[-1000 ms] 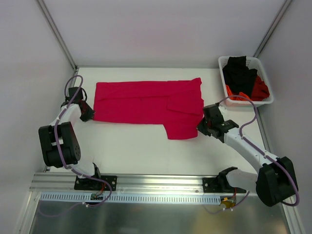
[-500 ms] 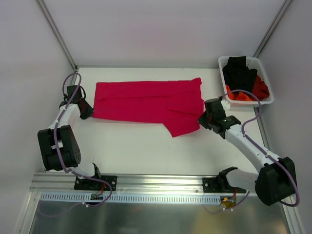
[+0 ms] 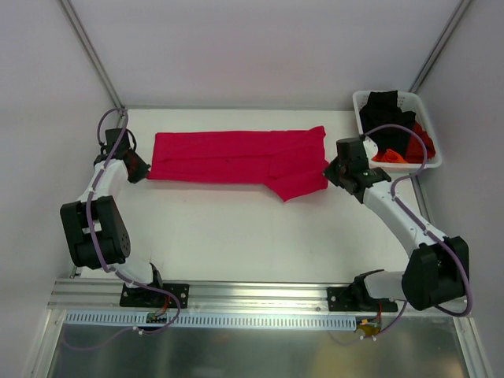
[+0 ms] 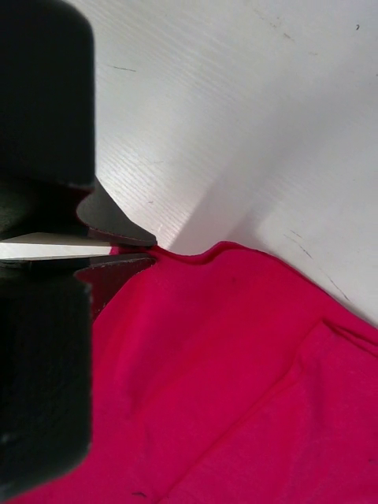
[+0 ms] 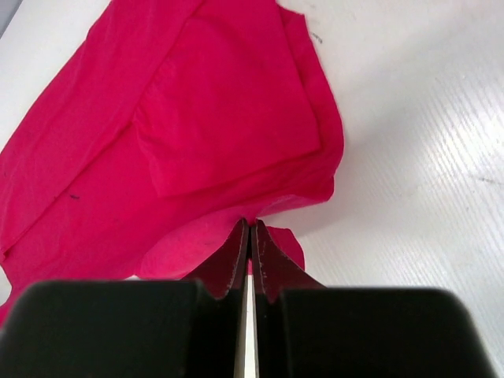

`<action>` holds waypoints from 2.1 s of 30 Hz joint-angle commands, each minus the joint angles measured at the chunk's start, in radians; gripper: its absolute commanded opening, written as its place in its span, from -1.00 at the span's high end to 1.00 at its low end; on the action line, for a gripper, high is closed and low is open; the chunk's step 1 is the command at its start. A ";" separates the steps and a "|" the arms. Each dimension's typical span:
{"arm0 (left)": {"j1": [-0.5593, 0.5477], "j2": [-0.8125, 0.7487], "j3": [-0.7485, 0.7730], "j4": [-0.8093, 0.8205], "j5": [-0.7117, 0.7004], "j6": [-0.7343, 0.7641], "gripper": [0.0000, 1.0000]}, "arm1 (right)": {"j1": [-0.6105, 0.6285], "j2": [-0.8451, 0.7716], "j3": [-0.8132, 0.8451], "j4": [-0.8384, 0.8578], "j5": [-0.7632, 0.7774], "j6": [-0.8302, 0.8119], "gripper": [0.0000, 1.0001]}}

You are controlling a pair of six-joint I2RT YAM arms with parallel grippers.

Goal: Fold and stack the t-shirts
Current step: Fold the tshirt

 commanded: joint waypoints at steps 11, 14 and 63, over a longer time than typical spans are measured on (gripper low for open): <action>0.015 0.087 0.119 -0.014 -0.061 -0.017 1.00 | -0.065 0.155 0.192 0.094 -0.040 -0.104 0.99; 0.013 0.112 0.138 -0.014 -0.054 -0.017 1.00 | -0.072 0.185 0.227 0.093 -0.043 -0.123 0.99; -0.017 0.347 0.414 -0.012 -0.093 0.001 1.00 | -0.166 0.525 0.566 0.100 -0.118 -0.271 0.99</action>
